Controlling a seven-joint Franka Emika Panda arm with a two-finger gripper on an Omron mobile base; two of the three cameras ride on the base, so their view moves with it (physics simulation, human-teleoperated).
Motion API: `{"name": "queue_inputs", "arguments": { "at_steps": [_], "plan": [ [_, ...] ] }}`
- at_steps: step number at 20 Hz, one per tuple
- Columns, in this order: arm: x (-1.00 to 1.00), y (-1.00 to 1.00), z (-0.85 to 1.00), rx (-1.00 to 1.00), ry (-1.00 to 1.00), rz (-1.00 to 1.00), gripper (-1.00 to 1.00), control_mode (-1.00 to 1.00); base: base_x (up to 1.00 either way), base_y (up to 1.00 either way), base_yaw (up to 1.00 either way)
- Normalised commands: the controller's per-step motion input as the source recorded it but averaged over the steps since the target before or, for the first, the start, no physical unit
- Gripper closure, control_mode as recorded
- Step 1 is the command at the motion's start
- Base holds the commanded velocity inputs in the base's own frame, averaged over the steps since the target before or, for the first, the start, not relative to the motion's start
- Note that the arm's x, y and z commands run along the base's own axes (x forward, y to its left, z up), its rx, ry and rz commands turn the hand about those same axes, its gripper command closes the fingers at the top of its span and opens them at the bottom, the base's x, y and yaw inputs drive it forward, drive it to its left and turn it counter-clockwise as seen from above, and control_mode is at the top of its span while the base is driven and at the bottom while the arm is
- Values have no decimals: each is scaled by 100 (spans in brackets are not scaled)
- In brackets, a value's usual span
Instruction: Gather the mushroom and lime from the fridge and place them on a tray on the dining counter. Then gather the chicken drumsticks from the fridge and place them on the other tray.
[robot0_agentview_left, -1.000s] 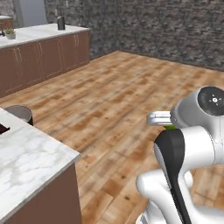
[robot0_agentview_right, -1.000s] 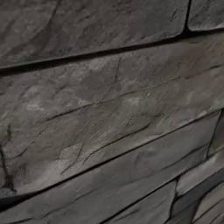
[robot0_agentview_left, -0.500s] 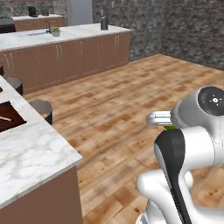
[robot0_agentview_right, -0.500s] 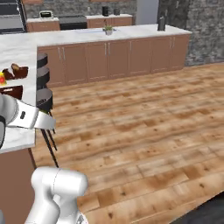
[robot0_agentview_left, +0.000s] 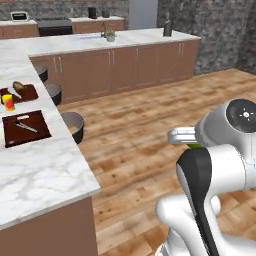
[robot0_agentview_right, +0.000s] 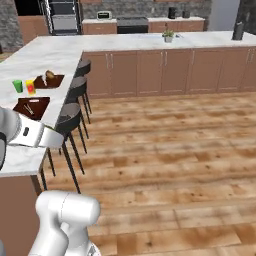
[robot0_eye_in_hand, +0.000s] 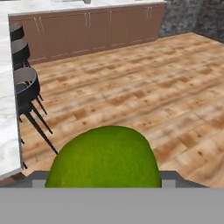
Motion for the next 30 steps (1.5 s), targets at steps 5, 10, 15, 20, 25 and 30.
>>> {"name": "queue_inputs", "arguments": {
  "at_steps": [5,10,15,20,25,30],
  "plan": [
    [0,0,0,0,0,0,100,100,63,-42,38],
    [0,0,0,0,0,0,100,100,63,-51,34],
    [0,0,0,0,0,0,100,100,63,-53,34],
    [0,0,0,0,0,0,100,100,62,-53,34],
    [0,0,0,0,0,0,100,100,65,-49,33],
    [0,0,0,0,0,0,100,100,64,-29,36]
  ]
}}
